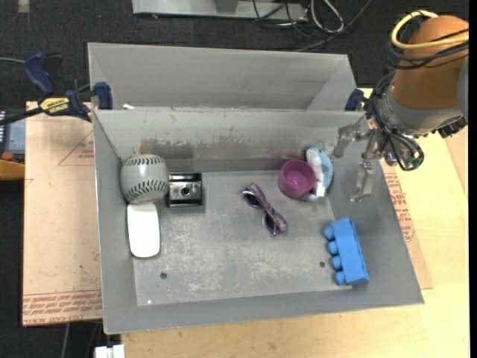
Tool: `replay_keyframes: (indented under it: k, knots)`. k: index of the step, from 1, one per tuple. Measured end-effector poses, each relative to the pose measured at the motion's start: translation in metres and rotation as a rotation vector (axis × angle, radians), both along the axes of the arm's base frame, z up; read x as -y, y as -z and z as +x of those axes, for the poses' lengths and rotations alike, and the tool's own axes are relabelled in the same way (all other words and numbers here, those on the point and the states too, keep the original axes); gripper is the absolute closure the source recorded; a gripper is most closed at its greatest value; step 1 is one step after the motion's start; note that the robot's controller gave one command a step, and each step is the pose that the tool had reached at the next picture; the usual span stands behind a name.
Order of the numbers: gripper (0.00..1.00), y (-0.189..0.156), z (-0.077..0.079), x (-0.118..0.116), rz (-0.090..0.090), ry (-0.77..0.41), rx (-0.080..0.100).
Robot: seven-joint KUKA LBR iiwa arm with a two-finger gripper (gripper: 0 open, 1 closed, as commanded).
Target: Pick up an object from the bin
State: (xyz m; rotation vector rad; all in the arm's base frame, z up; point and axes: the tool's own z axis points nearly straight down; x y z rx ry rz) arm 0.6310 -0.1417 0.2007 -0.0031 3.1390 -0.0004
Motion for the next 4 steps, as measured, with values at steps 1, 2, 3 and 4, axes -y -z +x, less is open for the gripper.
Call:
replay_keyframes:
  k: [1, 2, 3, 4]
  knots:
    - [0.00, 0.000, 0.000, 0.000, 0.000, 0.000, 0.000]
    - [0.00, 0.086, -0.002, -0.029, 0.003, -0.007, -0.005]
    - [0.00, 0.079, 0.005, -0.012, 0.001, 0.145, 0.006]
    - [0.00, 0.117, -0.024, -0.028, 0.002, -0.209, 0.003]
